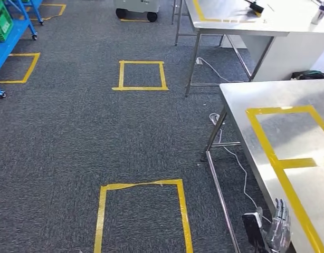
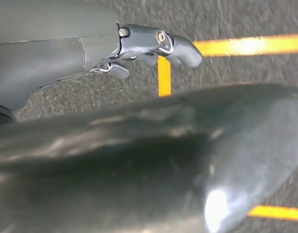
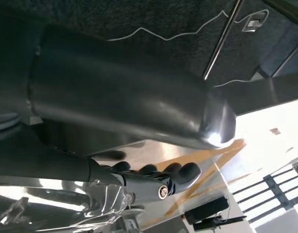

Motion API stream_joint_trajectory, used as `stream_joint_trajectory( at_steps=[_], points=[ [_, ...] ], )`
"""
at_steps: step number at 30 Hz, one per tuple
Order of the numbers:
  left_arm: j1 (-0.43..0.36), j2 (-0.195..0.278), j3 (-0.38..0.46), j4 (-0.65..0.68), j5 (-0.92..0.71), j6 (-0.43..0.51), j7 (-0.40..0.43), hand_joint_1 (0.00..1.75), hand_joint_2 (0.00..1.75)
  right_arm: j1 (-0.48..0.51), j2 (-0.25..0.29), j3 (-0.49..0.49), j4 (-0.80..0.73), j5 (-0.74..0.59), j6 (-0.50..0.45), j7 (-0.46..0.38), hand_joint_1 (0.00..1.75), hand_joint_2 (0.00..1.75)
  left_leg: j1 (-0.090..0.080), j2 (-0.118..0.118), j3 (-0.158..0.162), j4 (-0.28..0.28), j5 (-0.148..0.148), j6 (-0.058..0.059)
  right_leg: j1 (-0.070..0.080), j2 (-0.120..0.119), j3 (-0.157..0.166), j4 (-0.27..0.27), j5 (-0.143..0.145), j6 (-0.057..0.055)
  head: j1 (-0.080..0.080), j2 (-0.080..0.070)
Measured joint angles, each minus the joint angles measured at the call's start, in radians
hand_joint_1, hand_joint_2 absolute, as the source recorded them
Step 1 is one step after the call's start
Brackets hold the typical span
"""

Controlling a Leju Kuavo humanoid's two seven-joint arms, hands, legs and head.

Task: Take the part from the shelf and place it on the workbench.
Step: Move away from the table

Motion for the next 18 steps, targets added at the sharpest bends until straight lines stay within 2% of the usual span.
stream_joint_trajectory(
  at_steps=[1,2,3,4,5,6,7,8,9,10,11,12,13,15,16,17,18],
  points=[
    [0.001,0.005,0.006,0.0,-0.001,-0.003,-0.001,0.0,0.0,-0.017,-0.006,-0.003,0.038,0.01,-0.028,0.0,0.0,0.0,0.006,0.006,-0.013,0.042,-0.023,-0.01,-0.008,-0.013,-0.003,-0.006,0.007,0.012,0.0,0.0],
    [0.004,0.01,0.012,0.0,-0.004,-0.006,-0.003,0.0,0.0,-0.032,-0.013,-0.006,0.068,0.021,-0.057,-0.002,0.0,0.0,0.016,0.012,-0.011,0.057,-0.027,-0.024,-0.018,-0.023,-0.01,-0.006,0.012,0.026,0.001,0.0],
    [0.006,0.014,0.018,0.0,-0.007,-0.01,-0.003,0.0,0.0,-0.044,-0.018,-0.009,0.089,0.032,-0.082,-0.004,0.0,0.0,0.032,0.02,0.008,0.036,-0.013,-0.042,-0.028,-0.031,-0.021,0.0,0.015,0.042,0.0,0.0],
    [0.007,0.019,0.022,0.0,-0.011,-0.013,-0.004,0.0,0.0,-0.052,-0.022,-0.012,0.106,0.046,-0.1,-0.005,0.0,0.0,0.053,0.035,0.043,-0.016,0.011,-0.065,-0.04,-0.036,-0.035,0.017,0.013,0.061,-0.001,0.0],
    [0.004,0.022,0.025,0.0,-0.015,-0.016,-0.004,0.0,0.0,-0.054,-0.024,-0.012,0.122,0.065,-0.112,-0.006,0.0,0.0,0.072,0.065,0.074,-0.071,0.031,-0.092,-0.048,-0.042,-0.054,0.049,0.005,0.084,-0.004,0.0],
    [-0.003,0.02,0.027,0.0,-0.019,-0.019,-0.003,0.0,0.0,-0.045,-0.026,-0.012,0.134,0.083,-0.117,-0.006,0.0,0.0,0.084,0.089,0.088,-0.108,0.047,-0.108,-0.057,-0.049,-0.078,0.092,-0.01,0.104,-0.01,0.0],
    [-0.011,0.017,0.028,0.001,-0.024,-0.021,-0.002,0.0,0.0,-0.03,-0.022,-0.01,0.145,0.102,-0.119,-0.007,0.0,0.0,0.086,0.101,0.087,-0.118,0.052,-0.106,-0.067,-0.059,-0.098,0.136,-0.028,0.121,-0.012,0.0],
    [-0.018,0.014,0.028,0.001,-0.029,-0.025,-0.002,0.0,0.0,-0.015,-0.018,-0.009,0.151,0.116,-0.121,-0.009,0.0,0.0,0.078,0.102,0.073,-0.106,0.049,-0.093,-0.076,-0.071,-0.112,0.173,-0.046,0.136,-0.012,0.0],
    [-0.022,0.013,0.029,0.001,-0.035,-0.027,-0.001,0.0,0.0,-0.003,-0.013,-0.008,0.149,0.129,-0.122,-0.01,0.0,0.0,0.067,0.084,0.06,-0.087,0.049,-0.071,-0.085,-0.081,-0.119,0.193,-0.059,0.145,-0.009,0.0],
    [-0.022,0.018,0.03,0.002,-0.041,-0.029,-0.002,0.0,0.0,0.0,-0.003,-0.007,0.14,0.14,-0.122,-0.011,0.0,0.0,0.056,0.065,0.054,-0.076,0.046,-0.053,-0.091,-0.091,-0.117,0.202,-0.068,0.154,0.0,0.0],
    [-0.02,0.023,0.031,0.002,-0.048,-0.031,-0.002,0.0,0.0,0.0,0.007,-0.006,0.121,0.148,-0.122,-0.011,0.0,0.0,0.047,0.053,0.051,-0.071,0.045,-0.041,-0.094,-0.089,-0.118,0.213,-0.083,0.158,0.006,0.0],
    [-0.018,0.03,0.033,0.002,-0.055,-0.031,-0.002,0.0,0.0,0.004,0.018,-0.004,0.086,0.151,-0.122,-0.012,0.0,0.0,0.039,0.039,0.049,-0.07,0.046,-0.031,-0.096,-0.078,-0.127,0.242,-0.107,0.156,0.011,0.0],
    [-0.017,0.036,0.035,0.002,-0.063,-0.032,-0.002,0.0,0.0,0.014,0.032,0.0,0.041,0.149,-0.122,-0.012,0.0,0.0,0.031,0.025,0.047,-0.07,0.046,-0.02,-0.096,-0.062,-0.15,0.296,-0.142,0.15,0.016,0.0],
    [-0.017,0.045,0.038,0.002,-0.078,-0.038,-0.004,0.0,0.0,0.047,0.057,0.016,-0.067,0.13,-0.123,-0.012,0.0,0.0,0.019,-0.003,0.045,-0.072,0.047,-0.005,-0.088,-0.03,-0.231,0.46,-0.218,0.131,0.021,0.0],
    [-0.017,0.047,0.039,0.002,-0.085,-0.041,-0.004,0.0,0.0,0.064,0.068,0.026,-0.121,0.115,-0.123,-0.012,0.0,0.0,0.013,-0.018,0.044,-0.072,0.046,-0.001,-0.082,-0.022,-0.272,0.531,-0.239,0.124,0.022,0.0],
    [-0.016,0.049,0.039,0.002,-0.091,-0.045,-0.004,0.0,0.0,0.079,0.078,0.037,-0.173,0.095,-0.123,-0.012,0.0,0.0,0.009,-0.035,0.044,-0.072,0.045,0.002,-0.075,-0.017,-0.3,0.566,-0.238,0.114,0.023,0.0],
    [-0.015,0.05,0.039,0.002,-0.096,-0.048,-0.004,0.0,0.0,0.093,0.085,0.049,-0.225,0.072,-0.124,-0.012,0.0,0.0,0.006,-0.051,0.045,-0.072,0.044,0.004,-0.067,-0.012,-0.309,0.557,-0.215,0.103,0.023,0.0]
  ],
)
